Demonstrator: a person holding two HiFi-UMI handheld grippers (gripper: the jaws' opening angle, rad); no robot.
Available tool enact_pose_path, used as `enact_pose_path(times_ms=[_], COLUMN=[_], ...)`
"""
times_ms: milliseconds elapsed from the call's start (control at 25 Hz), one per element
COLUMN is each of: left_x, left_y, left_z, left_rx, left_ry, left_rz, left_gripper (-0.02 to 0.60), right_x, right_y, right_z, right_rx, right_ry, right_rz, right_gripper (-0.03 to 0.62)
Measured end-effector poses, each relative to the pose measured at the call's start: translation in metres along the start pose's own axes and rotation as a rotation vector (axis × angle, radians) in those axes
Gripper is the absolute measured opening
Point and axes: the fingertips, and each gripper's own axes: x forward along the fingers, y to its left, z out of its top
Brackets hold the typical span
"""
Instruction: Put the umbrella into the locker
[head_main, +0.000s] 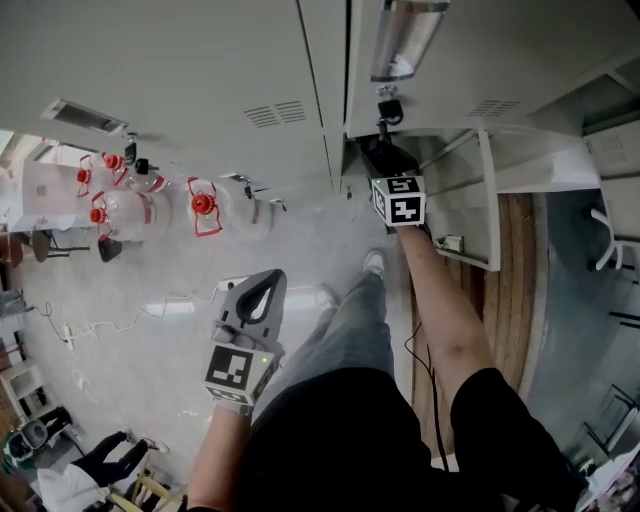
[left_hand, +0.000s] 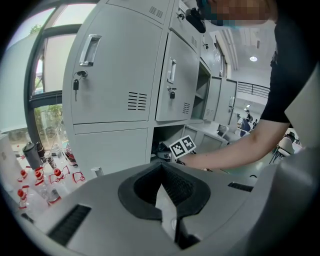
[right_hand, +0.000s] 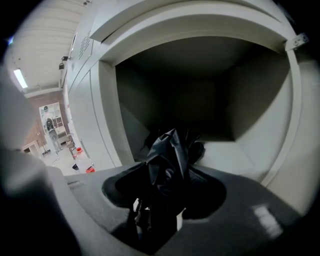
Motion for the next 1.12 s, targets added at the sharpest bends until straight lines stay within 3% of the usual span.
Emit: enact_pose_path(times_ms=[400, 520, 960, 1120], left_x=[-0.009, -0.010, -0.013, -0.011], left_y=[0.004, 0.005, 0.001, 0.000], left_z=[-0.008, -0.013, -0.013, -0.016], left_rx=[-0.037, -0.010, -0.059, -0.018], left_ry=[0.022, 0.022, 0.032, 0.023], left_rz=[0.032, 0.025, 0.033, 0.013], left_gripper=[0.011, 0.011, 0.011, 0.011], right_x=[0.036, 0.041, 0.026, 0.008], right_y=[-0.013, -0.014, -0.010, -0.007], right_z=[0.017, 0.019, 0.009, -0.010], right_rx=[-0.009, -0.017, 0.020, 0.073], right_ry=[0.014, 0.013, 0.015, 0.029], right_rz=[-0.010, -0.007, -0.001, -0.002], right_gripper=[0.221, 0.226, 0.299, 0.313])
